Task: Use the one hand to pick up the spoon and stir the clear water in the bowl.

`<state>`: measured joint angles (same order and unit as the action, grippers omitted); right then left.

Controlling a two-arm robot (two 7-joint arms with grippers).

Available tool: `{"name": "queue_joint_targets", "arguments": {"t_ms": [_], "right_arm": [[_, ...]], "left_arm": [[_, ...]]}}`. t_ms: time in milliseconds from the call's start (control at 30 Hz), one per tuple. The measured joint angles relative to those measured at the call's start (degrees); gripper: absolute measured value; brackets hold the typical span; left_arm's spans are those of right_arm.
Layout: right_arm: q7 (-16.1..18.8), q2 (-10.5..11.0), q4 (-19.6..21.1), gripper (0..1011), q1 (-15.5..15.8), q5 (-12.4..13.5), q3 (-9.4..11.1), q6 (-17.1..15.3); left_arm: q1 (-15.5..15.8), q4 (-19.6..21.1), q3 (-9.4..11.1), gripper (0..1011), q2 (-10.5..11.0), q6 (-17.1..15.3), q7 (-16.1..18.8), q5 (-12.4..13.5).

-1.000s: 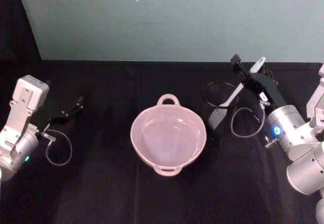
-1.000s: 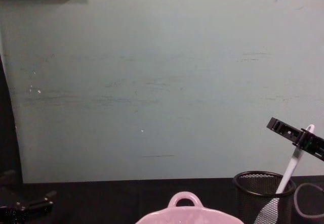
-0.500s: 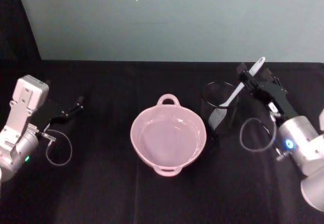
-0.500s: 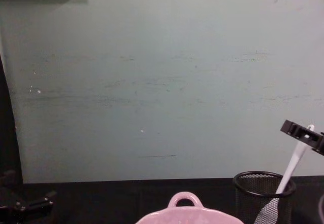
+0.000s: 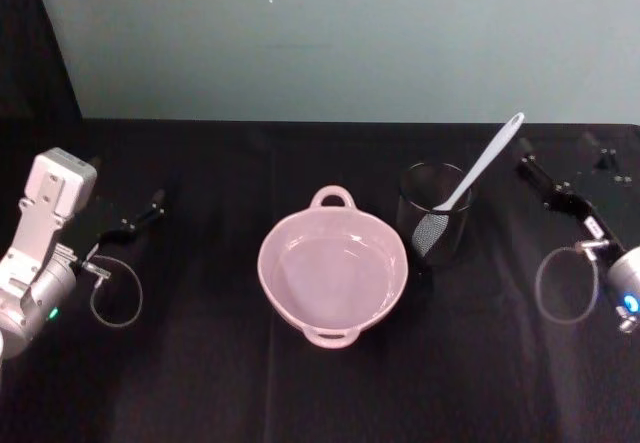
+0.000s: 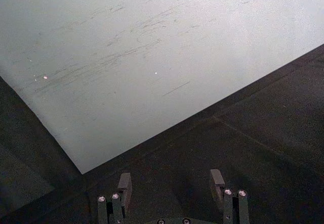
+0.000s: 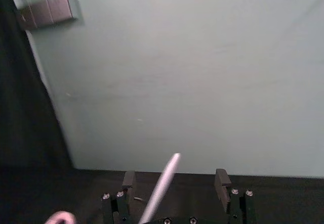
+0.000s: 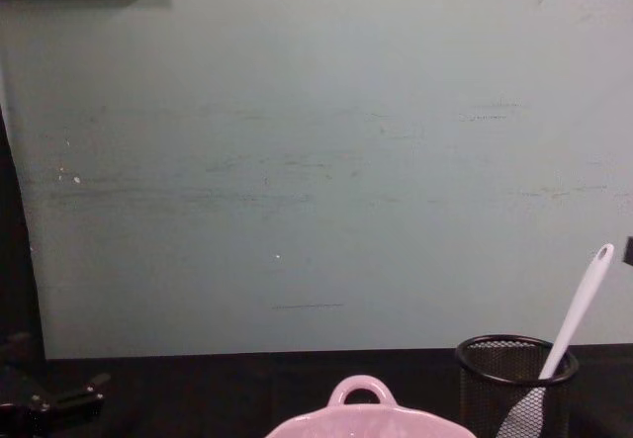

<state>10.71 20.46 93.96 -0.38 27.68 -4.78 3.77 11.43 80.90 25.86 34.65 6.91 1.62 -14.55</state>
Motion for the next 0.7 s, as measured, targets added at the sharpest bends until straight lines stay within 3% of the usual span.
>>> {"name": "queue_joint_targets", "arguments": {"t_ms": [100,200,433,700], "right_arm": [[-2.77,1.40,0.13,1002,0.24,-6.31,0.27,1.35],[-4.94,2.29,-0.77,1002,0.00,-10.91,0.50,2.03],[-6.45,3.13,-5.08,1002,-1.67,-16.51,0.73,3.11],[-3.92,2.24,-13.47,1002,-4.40,-18.61,-0.12,7.36]], "left_arm": [[0.00,0.00,0.00,1011,0.00,0.00,0.00,0.00],[0.00,0.00,0.00,1011,0.00,0.00,0.00,0.00],[0.00,0.00,0.00,1011,0.00,0.00,0.00,0.00],[0.00,0.00,0.00,1011,0.00,0.00,0.00,0.00]]}}
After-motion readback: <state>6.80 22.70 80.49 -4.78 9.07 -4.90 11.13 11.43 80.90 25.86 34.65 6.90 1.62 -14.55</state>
